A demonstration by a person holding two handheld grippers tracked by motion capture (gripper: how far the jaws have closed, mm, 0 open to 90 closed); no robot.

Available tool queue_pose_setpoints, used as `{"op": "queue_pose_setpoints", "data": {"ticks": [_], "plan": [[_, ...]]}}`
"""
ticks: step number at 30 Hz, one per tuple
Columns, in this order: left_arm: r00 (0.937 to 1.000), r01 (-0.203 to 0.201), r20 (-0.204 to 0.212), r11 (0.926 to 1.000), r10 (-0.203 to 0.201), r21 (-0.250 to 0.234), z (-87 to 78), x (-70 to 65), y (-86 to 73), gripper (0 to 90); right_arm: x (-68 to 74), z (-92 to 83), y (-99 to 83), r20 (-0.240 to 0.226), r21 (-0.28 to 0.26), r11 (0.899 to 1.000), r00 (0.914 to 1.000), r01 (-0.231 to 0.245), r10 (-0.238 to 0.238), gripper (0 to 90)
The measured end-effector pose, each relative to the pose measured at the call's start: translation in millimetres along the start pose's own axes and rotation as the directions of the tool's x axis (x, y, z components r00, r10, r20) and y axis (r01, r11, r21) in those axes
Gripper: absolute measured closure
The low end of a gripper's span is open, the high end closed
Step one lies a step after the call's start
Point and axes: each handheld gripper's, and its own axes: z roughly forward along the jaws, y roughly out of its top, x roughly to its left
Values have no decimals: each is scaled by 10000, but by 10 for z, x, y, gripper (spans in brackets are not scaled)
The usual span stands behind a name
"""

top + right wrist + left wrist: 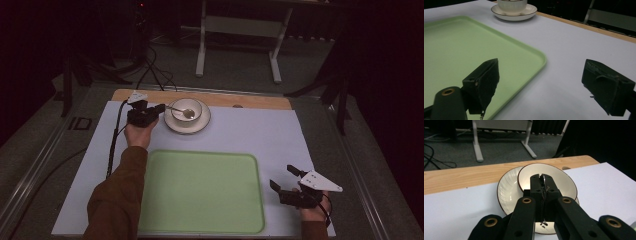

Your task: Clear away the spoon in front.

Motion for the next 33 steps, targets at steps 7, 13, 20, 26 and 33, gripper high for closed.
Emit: {"op": "queue_pose_setpoints", "data": {"ticks": [7,13,20,26,33], "plan": [[9994,-340,-6,9991,340,-236,-67,-80,29,892,-4,-5,0,15,-7,10000,10000,-9,9,142],[9981,-615,-86,9969,611,-487,-188,-131,89,892,-4,-7,2,10,-30,10000,10000,16,-16,142],[9969,-785,-123,9931,778,-867,-373,-125,176,892,-1,-5,2,25,-37,10000,10000,12,-12,142],[9955,-946,-119,9917,939,-867,-479,-130,228,892,-1,-5,1,39,-42,10000,10000,19,-19,142],[9950,-1002,-97,9899,998,-1007,-602,-129,265,893,-2,-11,2,75,-65,10000,10000,-5,5,142]]}}
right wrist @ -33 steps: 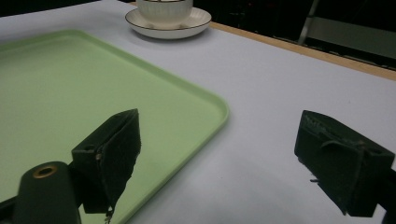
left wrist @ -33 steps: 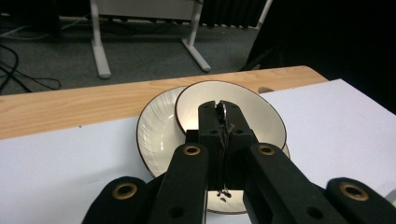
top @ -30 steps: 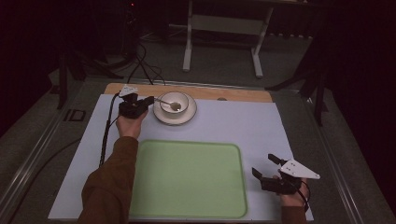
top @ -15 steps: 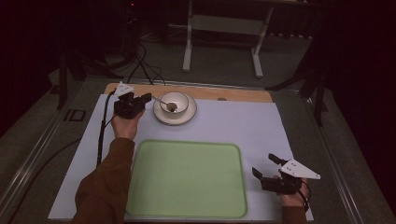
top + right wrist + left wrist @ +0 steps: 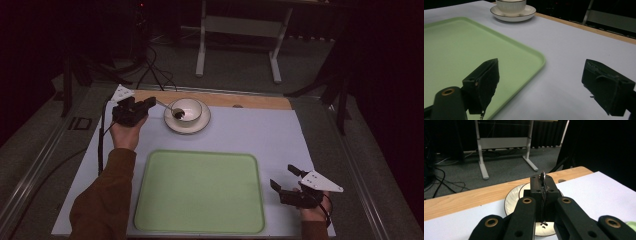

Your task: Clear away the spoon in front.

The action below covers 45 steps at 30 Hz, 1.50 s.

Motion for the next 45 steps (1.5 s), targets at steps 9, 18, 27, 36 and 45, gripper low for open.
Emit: {"op": "queue_pose_setpoints", "data": {"ticks": [9,18,27,36,45], "plan": [[9998,-150,142,9997,153,-195,-169,-26,61,894,-1,-5,0,12,-21,10000,10000,5,-5,142],[9985,-515,156,9986,516,-68,-339,-68,97,894,-1,-9,1,22,-33,10000,10000,1,0,142],[9979,-611,231,9978,605,249,-438,-63,79,894,0,-8,1,15,-13,10000,10000,-1,1,142],[9983,-537,257,9966,522,625,-515,-15,5,894,2,-4,0,4,21,10000,10000,-2,2,142],[9973,-681,339,9935,652,917,-586,-4,-43,893,2,-2,0,-20,34,10000,10000,10,-10,142]]}}
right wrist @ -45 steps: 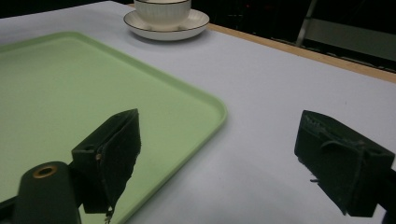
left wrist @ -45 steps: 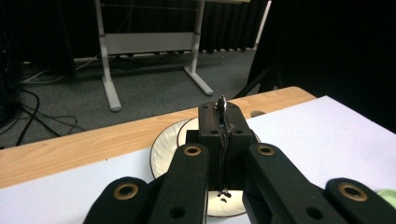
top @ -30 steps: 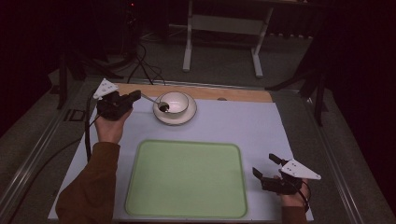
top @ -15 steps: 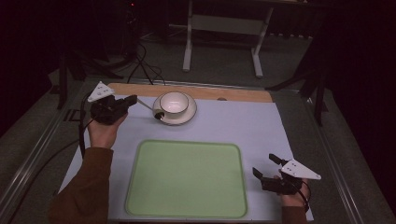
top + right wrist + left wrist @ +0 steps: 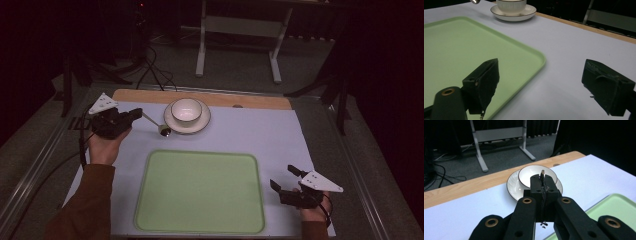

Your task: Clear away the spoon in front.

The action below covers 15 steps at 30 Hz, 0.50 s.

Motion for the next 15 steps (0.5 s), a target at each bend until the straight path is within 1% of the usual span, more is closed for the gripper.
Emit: {"op": "queue_pose_setpoints", "data": {"ticks": [5,7,15], "plan": [[9999,-106,105,9999,105,104,-24,-7,-12,894,0,0,0,-1,8,10000,10000,0,0,142],[9996,-201,181,9996,197,222,-51,-16,-23,894,1,0,1,-1,14,10000,10000,5,-5,142],[9988,-322,397,9982,302,509,-124,-34,-54,894,0,2,0,-11,16,10000,10000,9,-9,142]]}}
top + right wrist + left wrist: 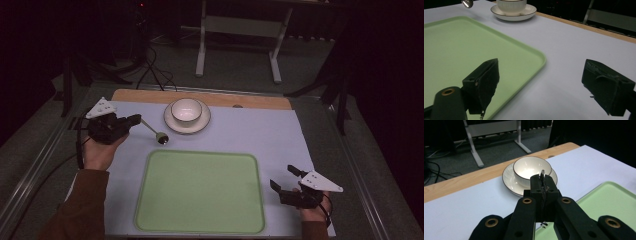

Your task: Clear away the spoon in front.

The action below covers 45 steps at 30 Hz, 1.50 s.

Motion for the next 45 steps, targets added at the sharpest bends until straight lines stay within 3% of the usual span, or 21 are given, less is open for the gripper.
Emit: {"op": "queue_pose_setpoints", "data": {"ticks": [7,17,25,29,32,36,39,44,45], "plan": [[9999,-124,107,9996,121,266,-82,-16,-34,894,1,4,-1,-23,19,10000,10000,3,-3,142],[9993,70,354,9983,-91,575,-127,-9,-147,894,6,10,-2,-40,89,10000,10000,-13,14,142],[9985,-7,539,9953,-45,965,-138,-53,-185,894,2,6,-3,-41,74,10000,10000,-9,10,142],[9983,-2,582,9900,-81,1411,-125,-70,-201,894,4,7,-2,-40,88,10000,10000,-14,14,142],[9973,197,666,9845,-317,1743,-113,-67,-204,894,7,7,-2,-42,99,10000,10000,-3,3,142],[9941,568,759,9686,-773,2420,-52,-41,-197,895,5,9,-3,-31,117,9999,10000,-11,11,142],[9927,796,680,9658,-991,2466,16,-14,-185,895,6,12,-2,-40,127,9999,10000,2,-2,142],[9983,543,56,9715,-572,2309,157,-23,-163,861,8,11,-2,-37,137,9999,10000,4,-4,142],[9991,416,-52,9777,-414,2058,243,-15,-167,861,7,11,-2,-32,139,9999,10000,6,-6,142]]}}
